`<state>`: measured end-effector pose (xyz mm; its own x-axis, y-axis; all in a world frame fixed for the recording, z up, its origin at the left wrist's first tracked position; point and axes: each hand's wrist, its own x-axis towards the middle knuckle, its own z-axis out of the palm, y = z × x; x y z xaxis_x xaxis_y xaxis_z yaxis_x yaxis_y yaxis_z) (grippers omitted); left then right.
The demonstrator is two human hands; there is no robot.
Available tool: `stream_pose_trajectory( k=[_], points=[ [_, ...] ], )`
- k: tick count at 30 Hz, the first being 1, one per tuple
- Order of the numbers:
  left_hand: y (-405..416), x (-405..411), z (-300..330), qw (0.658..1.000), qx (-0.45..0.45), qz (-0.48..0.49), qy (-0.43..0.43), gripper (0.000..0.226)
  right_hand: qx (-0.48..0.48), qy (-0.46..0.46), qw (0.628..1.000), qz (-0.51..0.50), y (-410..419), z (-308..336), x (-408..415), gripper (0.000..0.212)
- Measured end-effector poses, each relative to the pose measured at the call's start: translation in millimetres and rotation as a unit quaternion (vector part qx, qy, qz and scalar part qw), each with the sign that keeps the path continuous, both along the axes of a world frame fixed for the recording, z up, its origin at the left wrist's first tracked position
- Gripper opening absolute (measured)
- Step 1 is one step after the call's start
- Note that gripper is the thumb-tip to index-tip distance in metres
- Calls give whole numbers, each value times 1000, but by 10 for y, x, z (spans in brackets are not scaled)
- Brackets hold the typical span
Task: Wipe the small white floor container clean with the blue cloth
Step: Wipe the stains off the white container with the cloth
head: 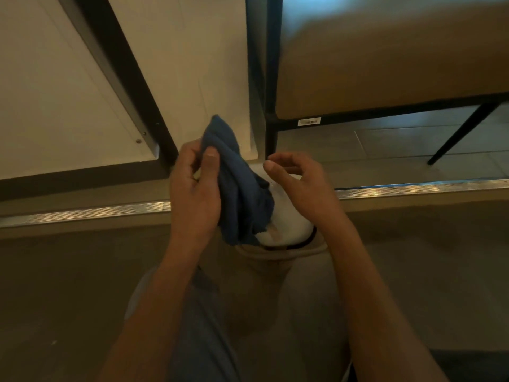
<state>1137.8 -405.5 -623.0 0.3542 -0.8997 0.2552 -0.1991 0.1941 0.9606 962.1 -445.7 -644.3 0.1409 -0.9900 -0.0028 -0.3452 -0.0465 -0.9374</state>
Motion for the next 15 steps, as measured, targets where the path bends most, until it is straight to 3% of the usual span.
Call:
stream_pose_trajectory(
  k=[3, 7, 12, 15],
  points=[
    [-6, 206, 58, 997, -25, 72, -8, 15, -24, 129, 991, 14, -178, -191, 69, 32],
    [-13, 297, 29, 995, -26, 93, -37, 15, -97, 273, 957, 10, -283, -375, 114, 34],
    [55, 55, -392, 992, 44, 38, -110, 20, -154, 336, 929, 2, -328, -541, 111, 33],
    [122, -182, -756, 988, 106, 12, -110, 23, -155, 343, 927, -5, -357, -574, 123, 32]
  ],
)
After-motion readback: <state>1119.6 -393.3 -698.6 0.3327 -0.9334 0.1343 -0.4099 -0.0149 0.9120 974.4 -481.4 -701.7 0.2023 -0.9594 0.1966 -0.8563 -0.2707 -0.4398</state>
